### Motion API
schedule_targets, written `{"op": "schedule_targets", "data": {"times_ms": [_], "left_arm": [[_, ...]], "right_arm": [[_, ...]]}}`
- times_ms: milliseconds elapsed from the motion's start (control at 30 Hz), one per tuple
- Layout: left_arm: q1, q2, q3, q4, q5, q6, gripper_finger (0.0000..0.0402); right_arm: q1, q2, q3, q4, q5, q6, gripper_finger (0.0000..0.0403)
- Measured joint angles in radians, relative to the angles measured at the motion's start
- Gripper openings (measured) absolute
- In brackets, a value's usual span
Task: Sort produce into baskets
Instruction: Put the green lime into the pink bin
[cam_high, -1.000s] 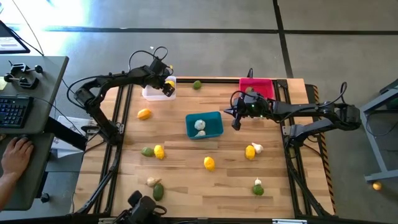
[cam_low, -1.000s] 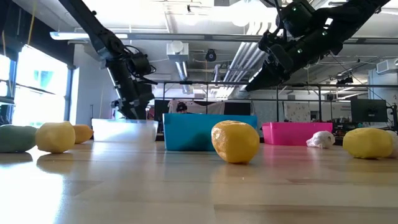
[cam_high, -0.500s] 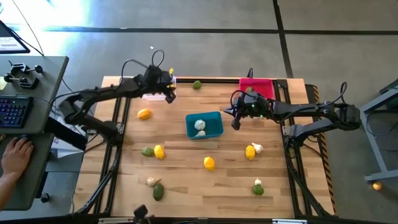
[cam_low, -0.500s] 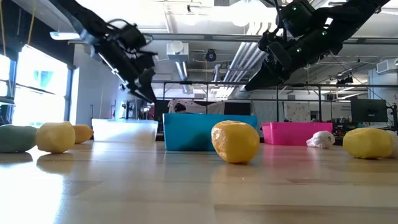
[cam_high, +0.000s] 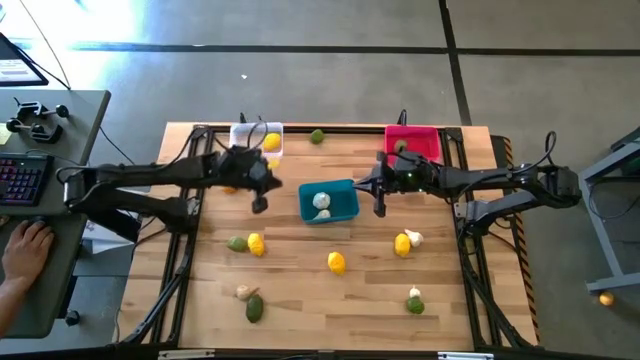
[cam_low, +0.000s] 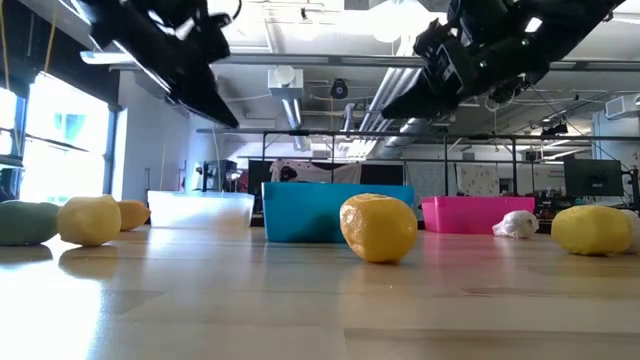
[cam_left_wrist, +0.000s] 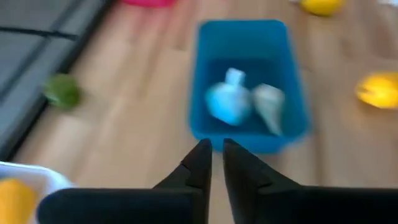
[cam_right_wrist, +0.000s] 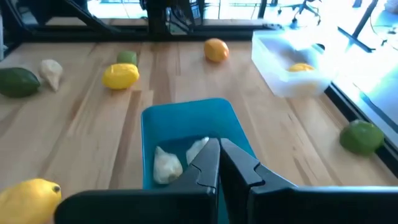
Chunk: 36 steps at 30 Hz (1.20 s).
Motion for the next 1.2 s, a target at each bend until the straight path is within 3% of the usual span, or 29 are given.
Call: {"op": "schedule_targets", "data": {"times_ms": [167,400,567,833,967,1200], "left_arm": [[-0.154,-0.034,0.075,-0.218,-0.005,-0.163,0.0004],[-0.388,-0.012,0.108,-0.364,-0.060,-0.423,0.0015],[-0.512,0.014,0.107,-0.556,-0.040,-0.597,0.0055],[-0.632,0.024,0.107,-0.618,0.010,-0.829,0.0153],[-0.649,0.062,0.107,-0.665,-0.045,-0.866,0.0198],[-0.626,0.194,0.107,-0.686,-0.065,-0.747,0.0238]], "right_arm": [[0.000,0.000,0.000,0.010,-0.003,-0.005,0.0001],[-0.001,0.000,0.000,0.013,-0.002,-0.066,0.0001],[-0.002,0.000,0.000,0.017,-0.001,-0.096,0.0001],[-0.002,0.000,0.000,0.017,-0.001,-0.116,0.0001],[-0.002,0.000,0.000,0.018,-0.001,-0.116,0.0001],[-0.002,0.000,0.000,0.021,-0.001,-0.123,0.0001]]}}
